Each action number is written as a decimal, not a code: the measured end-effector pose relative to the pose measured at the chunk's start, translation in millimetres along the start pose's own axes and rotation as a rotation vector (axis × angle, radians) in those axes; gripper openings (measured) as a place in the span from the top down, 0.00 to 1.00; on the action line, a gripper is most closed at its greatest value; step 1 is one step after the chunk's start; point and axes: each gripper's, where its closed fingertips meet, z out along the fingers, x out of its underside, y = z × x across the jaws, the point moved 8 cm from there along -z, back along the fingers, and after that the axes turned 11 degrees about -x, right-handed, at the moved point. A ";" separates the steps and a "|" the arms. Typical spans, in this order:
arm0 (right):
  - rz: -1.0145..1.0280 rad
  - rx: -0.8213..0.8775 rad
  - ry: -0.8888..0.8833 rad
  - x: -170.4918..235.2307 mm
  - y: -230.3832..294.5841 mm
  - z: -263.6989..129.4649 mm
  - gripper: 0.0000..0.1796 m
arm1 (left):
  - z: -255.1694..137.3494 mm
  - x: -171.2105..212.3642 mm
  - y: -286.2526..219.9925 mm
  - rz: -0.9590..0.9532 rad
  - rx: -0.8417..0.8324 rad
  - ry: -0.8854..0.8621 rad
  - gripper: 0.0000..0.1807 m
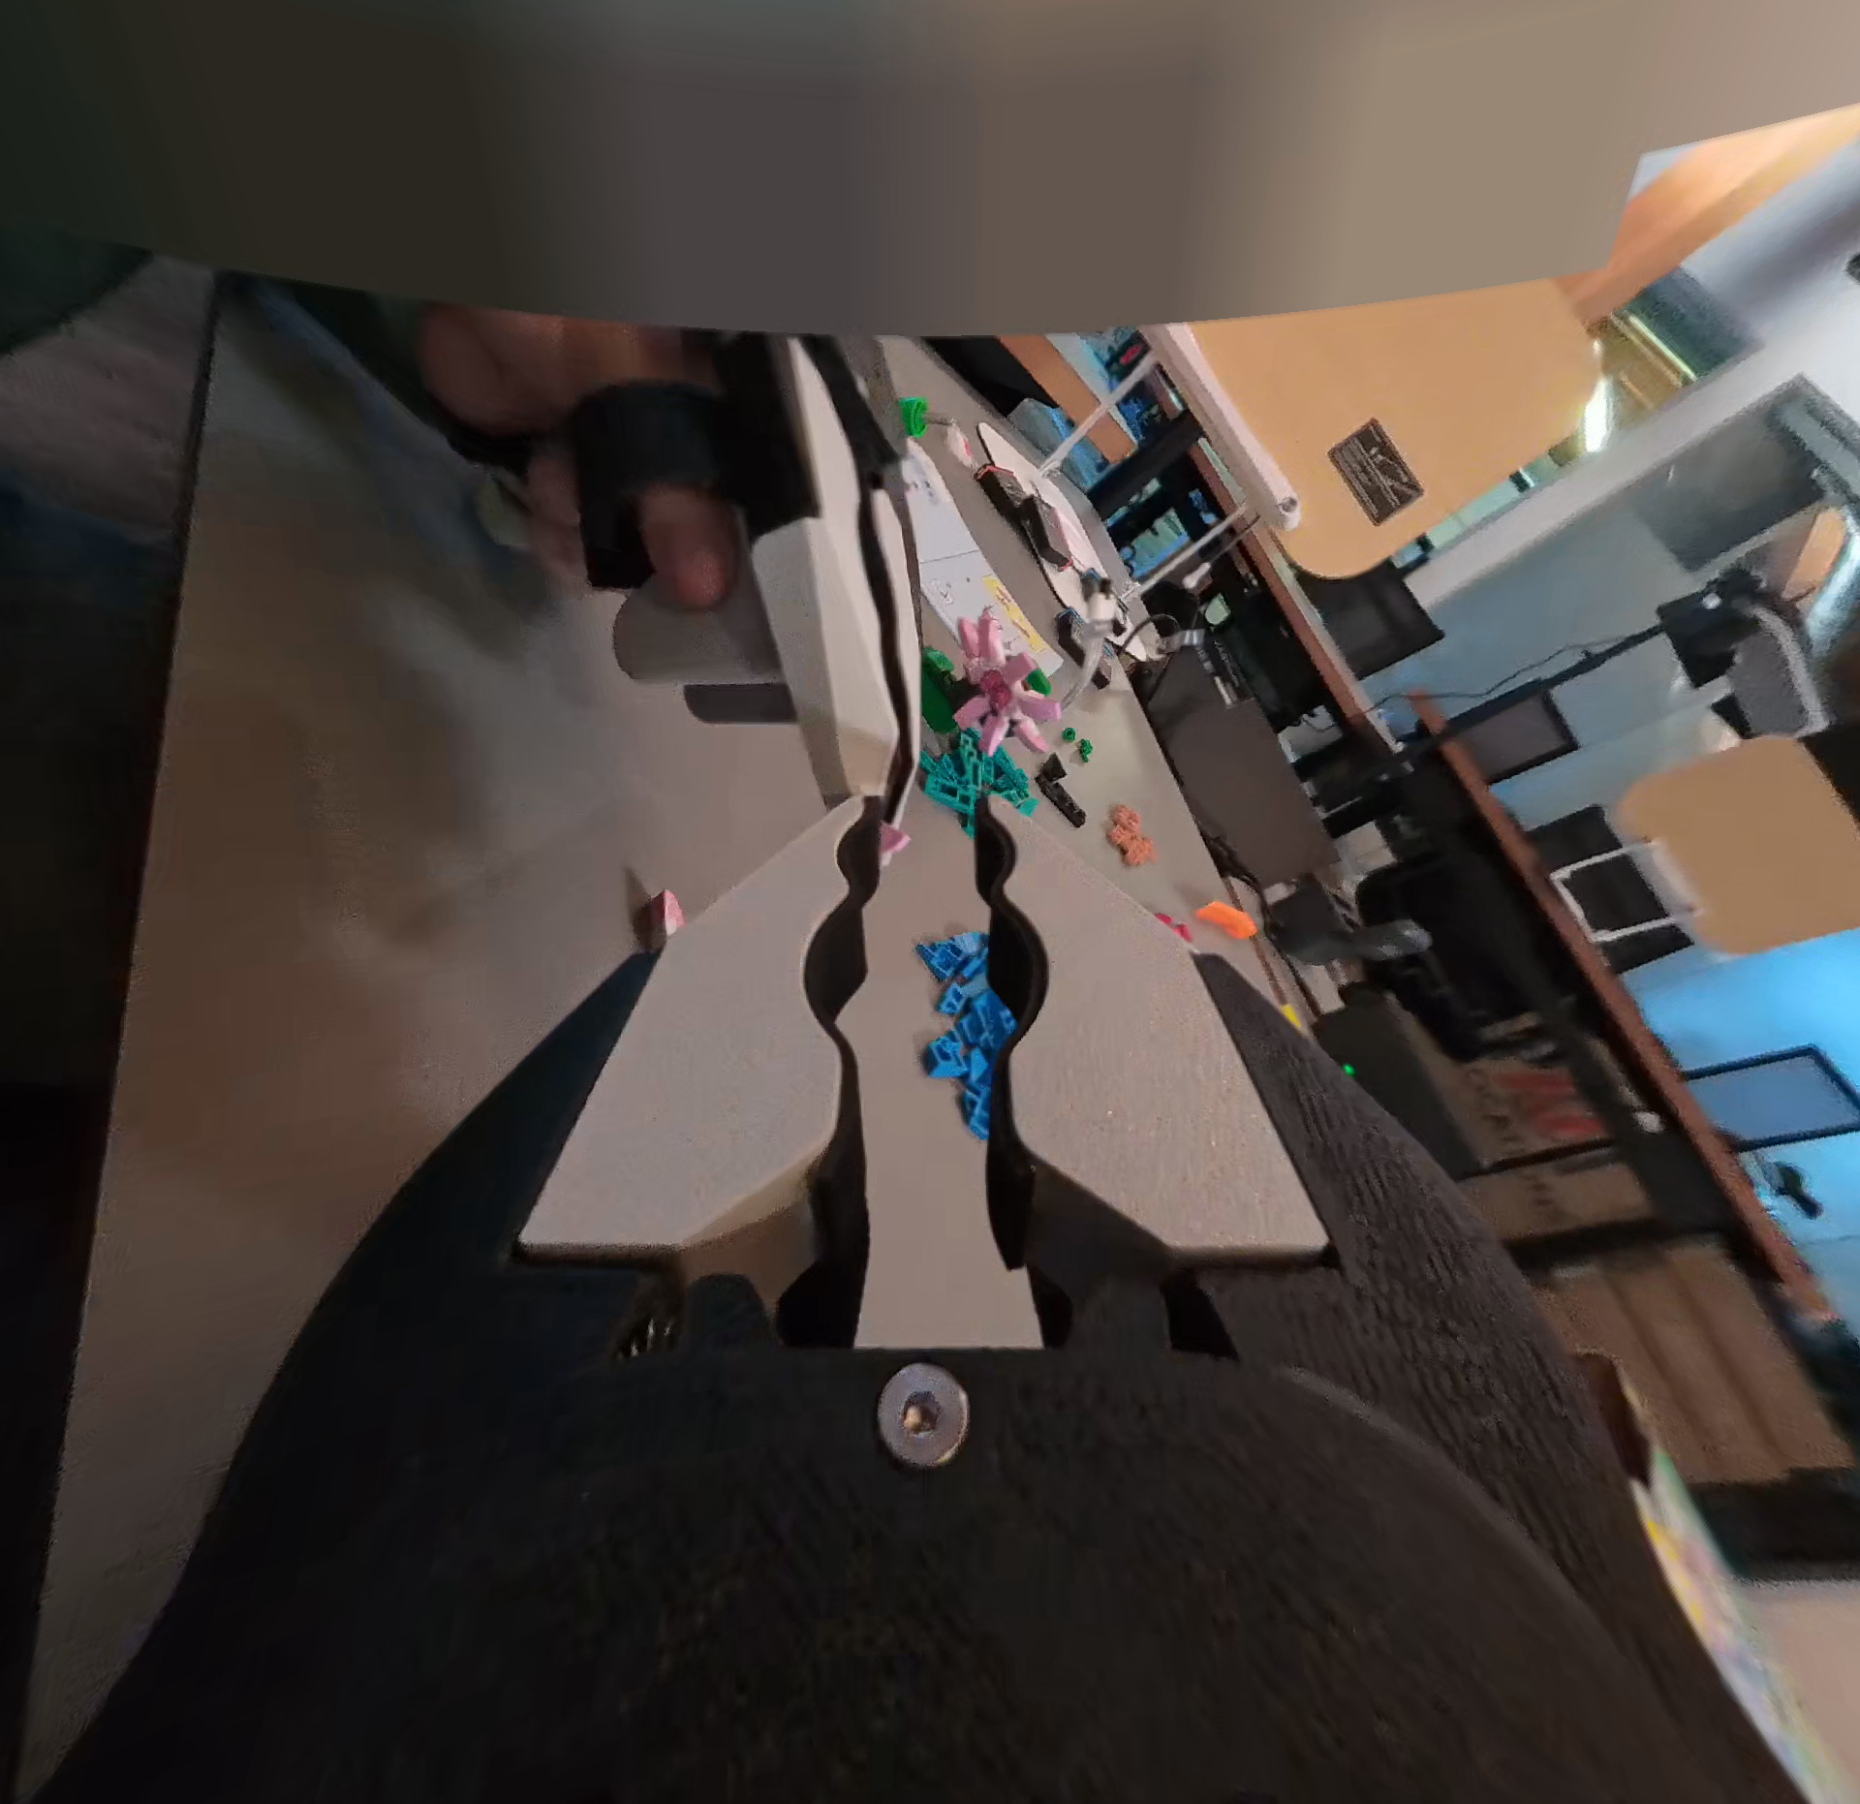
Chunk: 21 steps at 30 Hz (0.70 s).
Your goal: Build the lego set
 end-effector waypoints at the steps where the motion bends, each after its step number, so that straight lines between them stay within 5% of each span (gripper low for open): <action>1: -0.011 -0.004 0.004 -0.8 1.7 1.2 0.92 | 0.3 1.3 1.4 -0.047 0.023 0.017 0.99; 9: 0.104 -0.129 -0.039 1.5 5.7 0.2 0.92 | -2.1 3.6 6.7 -0.228 0.144 0.038 1.00; 16: 0.561 -0.246 -0.192 14.4 -7.2 -1.2 0.96 | -6.6 0.7 6.8 -0.028 0.079 -0.026 1.00; 21: 0.681 -0.286 -0.240 16.4 -9.8 -0.6 0.96 | -6.4 0.6 -0.9 0.121 0.068 -0.044 1.00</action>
